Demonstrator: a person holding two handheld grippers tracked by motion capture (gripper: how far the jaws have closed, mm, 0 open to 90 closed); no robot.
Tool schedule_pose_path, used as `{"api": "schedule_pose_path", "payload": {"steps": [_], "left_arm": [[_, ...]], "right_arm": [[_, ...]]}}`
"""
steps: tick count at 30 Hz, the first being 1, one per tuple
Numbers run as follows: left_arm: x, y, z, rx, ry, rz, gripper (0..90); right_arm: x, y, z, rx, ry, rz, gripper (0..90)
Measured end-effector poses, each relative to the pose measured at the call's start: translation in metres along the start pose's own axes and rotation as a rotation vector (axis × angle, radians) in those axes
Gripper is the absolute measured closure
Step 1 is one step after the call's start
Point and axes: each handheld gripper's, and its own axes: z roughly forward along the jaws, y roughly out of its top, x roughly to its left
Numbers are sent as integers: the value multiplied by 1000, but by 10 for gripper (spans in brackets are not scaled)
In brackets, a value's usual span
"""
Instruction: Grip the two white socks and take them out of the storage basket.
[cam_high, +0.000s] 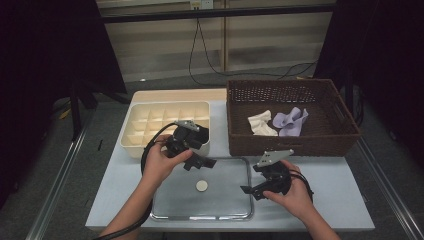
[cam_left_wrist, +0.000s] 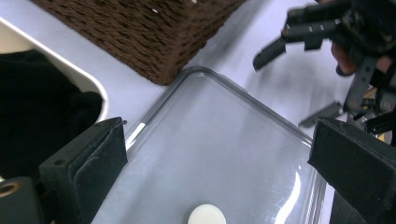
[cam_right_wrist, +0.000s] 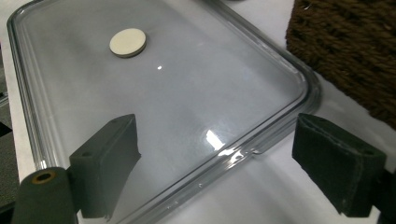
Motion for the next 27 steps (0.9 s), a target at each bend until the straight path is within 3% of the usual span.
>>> {"api": "schedule_pose_path", "payload": {"steps": [4, 5, 7, 8, 9, 11, 12, 13, 14, 17, 18, 23, 27], "left_arm": [[-4, -8, 6, 19, -9, 34, 38], [-6, -9, 7, 25, 13, 22, 38], [-6, -12, 11, 23, -22, 50, 38], [-8, -13, 12, 40, 7, 56, 38], [-7, -15, 14, 27, -26, 47, 38], [-7, -18, 17, 11, -42, 51, 38], [-7, -19, 17, 45, -22, 61, 38], [-6, -20, 18, 58, -28, 68, 39], [-6, -22, 20, 41, -19, 72, 39], [-5, -25, 21, 63, -9, 80, 39], [-5, -27, 22, 43, -17, 70, 39], [-1, -32, 22, 51, 1, 74, 38], [-2, -35, 24, 32, -9, 59, 38]], "right_arm": [[-2, -2, 0, 8, 6, 5, 118], [-2, -3, 1, 15, 11, 5, 113], [-2, -3, 2, 21, 14, -1, 107], [-3, -3, 2, 18, 16, 1, 102], [-3, -2, 1, 16, 20, 2, 99], [-4, -1, -1, 12, 19, 6, 96], [-5, 0, -2, 10, 22, 5, 96], [-6, 0, -3, 10, 24, 7, 93], [-7, 1, -4, 10, 26, 6, 87], [-9, 1, -6, 15, 25, 10, 87], [-9, 2, -6, 16, 26, 11, 87], [-10, 4, -10, 34, 25, 0, 87], [-12, 8, -15, 37, 32, 4, 87]]}}
